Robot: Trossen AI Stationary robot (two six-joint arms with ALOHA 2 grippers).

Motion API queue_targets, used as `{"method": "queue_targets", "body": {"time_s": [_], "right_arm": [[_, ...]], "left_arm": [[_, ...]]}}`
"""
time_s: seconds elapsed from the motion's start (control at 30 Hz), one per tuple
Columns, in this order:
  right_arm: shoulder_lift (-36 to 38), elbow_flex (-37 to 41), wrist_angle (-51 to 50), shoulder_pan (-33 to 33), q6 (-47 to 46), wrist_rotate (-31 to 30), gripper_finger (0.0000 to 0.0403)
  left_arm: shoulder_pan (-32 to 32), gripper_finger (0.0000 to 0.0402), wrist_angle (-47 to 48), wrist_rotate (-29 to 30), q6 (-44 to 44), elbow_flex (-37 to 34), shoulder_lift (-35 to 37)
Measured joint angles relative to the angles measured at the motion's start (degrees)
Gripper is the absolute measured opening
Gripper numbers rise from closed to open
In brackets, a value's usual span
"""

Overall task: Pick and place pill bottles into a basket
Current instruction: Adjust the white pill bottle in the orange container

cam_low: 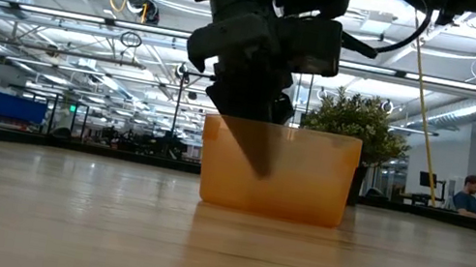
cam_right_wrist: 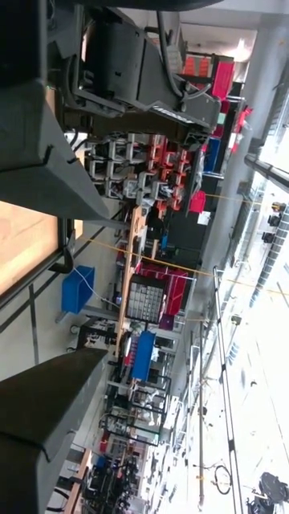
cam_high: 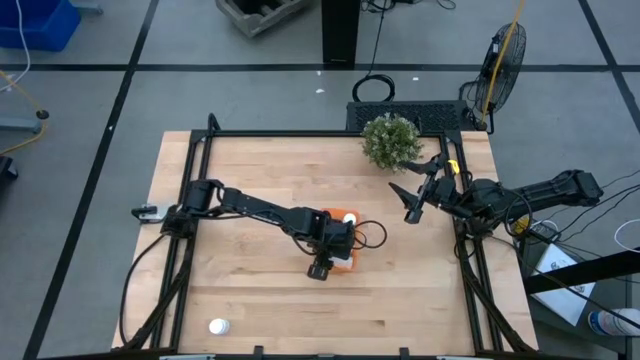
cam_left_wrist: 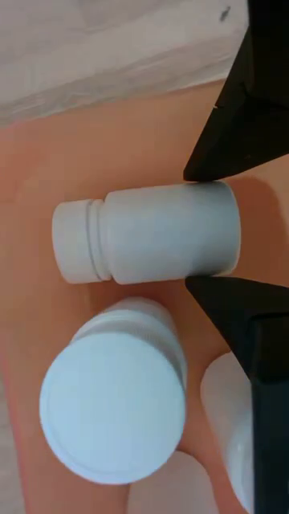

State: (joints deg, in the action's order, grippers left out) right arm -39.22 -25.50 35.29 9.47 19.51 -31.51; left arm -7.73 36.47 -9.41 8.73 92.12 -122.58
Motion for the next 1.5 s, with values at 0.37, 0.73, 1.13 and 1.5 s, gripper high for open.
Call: {"method": "queue_targets", "body": {"time_s": [0.37, 0.73, 1.13, 1.5], "right_arm": [[0.0, 0.0, -0.1, 0.02, -0.79, 0.0, 0.0265], [-0.02, 0.0, -0.02, 0.0, -0.67, 0.0, 0.0265], [-0.02, 0.0, 0.0, 0.0, -0.61, -0.02, 0.0265], [0.0, 0.0, 0.0, 0.0, -0.39, -0.2, 0.0265]], "left_arm": [[0.03, 0.0208, -1.2, -3.37, -2.34, 0.24, -2.13], [-0.06, 0.0154, -0.61, -4.46, 1.49, 0.13, -1.97], [-0.87, 0.0154, -1.18, -5.59, 5.09, -0.08, -1.16], [-0.87, 0.0152, -0.91, -5.38, 4.61, -0.2, 0.55]]}}
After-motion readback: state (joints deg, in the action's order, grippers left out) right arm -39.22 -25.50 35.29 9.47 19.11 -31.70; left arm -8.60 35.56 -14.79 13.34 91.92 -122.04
